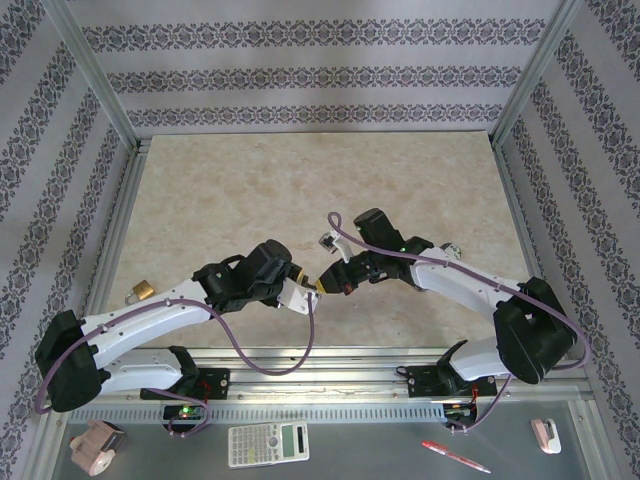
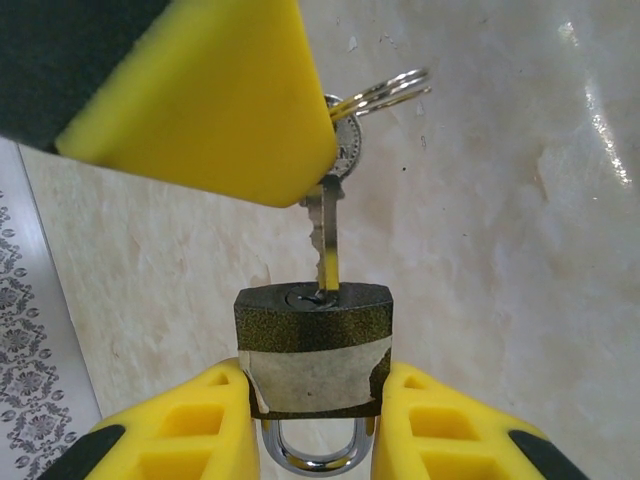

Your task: Unlock with the key

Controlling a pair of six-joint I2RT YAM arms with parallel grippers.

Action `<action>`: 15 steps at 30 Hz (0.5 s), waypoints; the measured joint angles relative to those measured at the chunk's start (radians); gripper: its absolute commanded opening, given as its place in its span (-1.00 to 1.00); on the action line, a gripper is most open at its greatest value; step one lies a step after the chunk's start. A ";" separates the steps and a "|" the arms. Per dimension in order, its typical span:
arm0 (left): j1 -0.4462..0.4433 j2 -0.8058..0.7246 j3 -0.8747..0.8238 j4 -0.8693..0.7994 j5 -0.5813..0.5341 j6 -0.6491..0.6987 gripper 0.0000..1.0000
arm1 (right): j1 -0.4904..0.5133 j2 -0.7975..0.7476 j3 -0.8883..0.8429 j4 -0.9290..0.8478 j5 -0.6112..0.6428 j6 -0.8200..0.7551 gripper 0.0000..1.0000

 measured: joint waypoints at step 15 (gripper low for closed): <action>-0.006 0.000 -0.003 0.012 -0.040 -0.083 -0.93 | 0.000 0.015 0.020 0.012 0.009 0.085 -1.00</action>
